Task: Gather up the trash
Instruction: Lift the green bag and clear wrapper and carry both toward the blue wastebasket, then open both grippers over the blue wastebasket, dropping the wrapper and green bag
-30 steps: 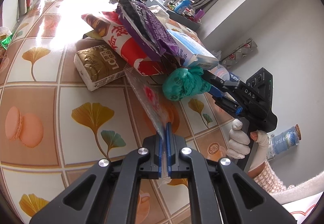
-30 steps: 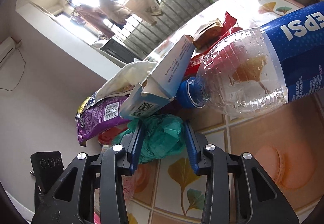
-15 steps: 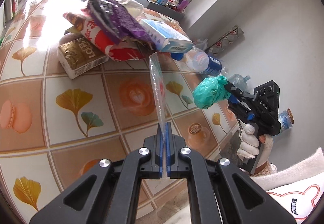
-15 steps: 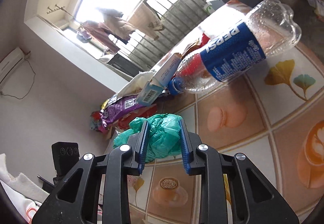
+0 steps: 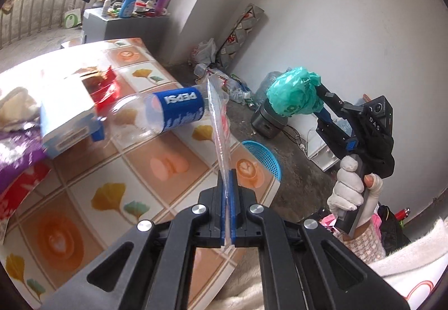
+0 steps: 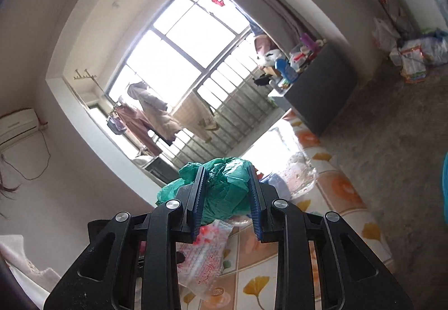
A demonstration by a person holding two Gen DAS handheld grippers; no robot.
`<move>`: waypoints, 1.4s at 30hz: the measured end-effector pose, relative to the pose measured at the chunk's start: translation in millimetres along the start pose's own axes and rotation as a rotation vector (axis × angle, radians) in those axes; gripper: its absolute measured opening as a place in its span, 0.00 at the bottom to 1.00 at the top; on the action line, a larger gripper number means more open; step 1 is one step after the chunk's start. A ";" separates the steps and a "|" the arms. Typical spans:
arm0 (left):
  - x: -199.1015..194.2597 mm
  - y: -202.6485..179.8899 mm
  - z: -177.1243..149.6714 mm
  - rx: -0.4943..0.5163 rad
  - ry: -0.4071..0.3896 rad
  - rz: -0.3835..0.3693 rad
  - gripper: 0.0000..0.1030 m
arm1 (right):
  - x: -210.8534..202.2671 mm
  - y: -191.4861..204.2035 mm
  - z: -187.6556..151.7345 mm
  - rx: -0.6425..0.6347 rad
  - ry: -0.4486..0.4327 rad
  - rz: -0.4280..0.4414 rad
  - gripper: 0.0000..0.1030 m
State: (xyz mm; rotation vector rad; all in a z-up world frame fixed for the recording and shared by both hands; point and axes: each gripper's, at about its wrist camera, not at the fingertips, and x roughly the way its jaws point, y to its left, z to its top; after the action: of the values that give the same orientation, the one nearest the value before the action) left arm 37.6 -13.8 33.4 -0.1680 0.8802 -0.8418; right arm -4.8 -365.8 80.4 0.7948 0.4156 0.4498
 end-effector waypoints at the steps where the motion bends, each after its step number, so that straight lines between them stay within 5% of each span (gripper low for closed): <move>1: 12.0 -9.0 9.8 0.027 0.009 -0.003 0.02 | -6.4 -5.3 4.6 0.005 -0.028 -0.025 0.26; 9: 117.4 -73.8 75.6 0.174 0.079 -0.041 0.02 | -39.2 -55.4 26.9 0.041 -0.217 -0.282 0.26; 13: 177.4 -98.0 94.4 0.186 0.160 -0.038 0.02 | -49.3 -89.4 32.6 0.072 -0.271 -0.499 0.26; 19: 273.4 -112.3 111.4 0.232 0.295 0.061 0.02 | -69.1 -160.6 26.9 0.171 -0.298 -0.837 0.26; 23: 331.5 -115.5 118.8 0.255 0.345 0.090 0.02 | -69.6 -210.5 21.1 0.279 -0.273 -0.917 0.26; 35: 462.0 -179.1 119.0 0.317 0.481 -0.035 0.03 | -91.4 -297.7 14.1 0.429 -0.245 -1.125 0.31; 36: 474.1 -184.7 114.8 0.332 0.509 -0.046 0.05 | -92.7 -310.4 11.3 0.454 -0.234 -1.125 0.33; 38: 499.9 -190.4 103.5 0.355 0.566 -0.018 0.30 | -95.4 -328.6 4.3 0.515 -0.203 -1.124 0.40; 40: 515.2 -190.5 94.5 0.361 0.581 0.017 0.44 | -98.2 -344.9 -5.9 0.578 -0.170 -1.140 0.41; 42: 519.4 -188.2 90.2 0.341 0.592 0.030 0.44 | -104.1 -349.1 -15.1 0.626 -0.172 -1.140 0.41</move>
State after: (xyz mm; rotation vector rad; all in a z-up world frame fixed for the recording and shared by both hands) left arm 175.1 -527.7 -140.7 0.4134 1.2656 -1.0191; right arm -19.7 -627.4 -173.0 1.0390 0.7805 -0.8469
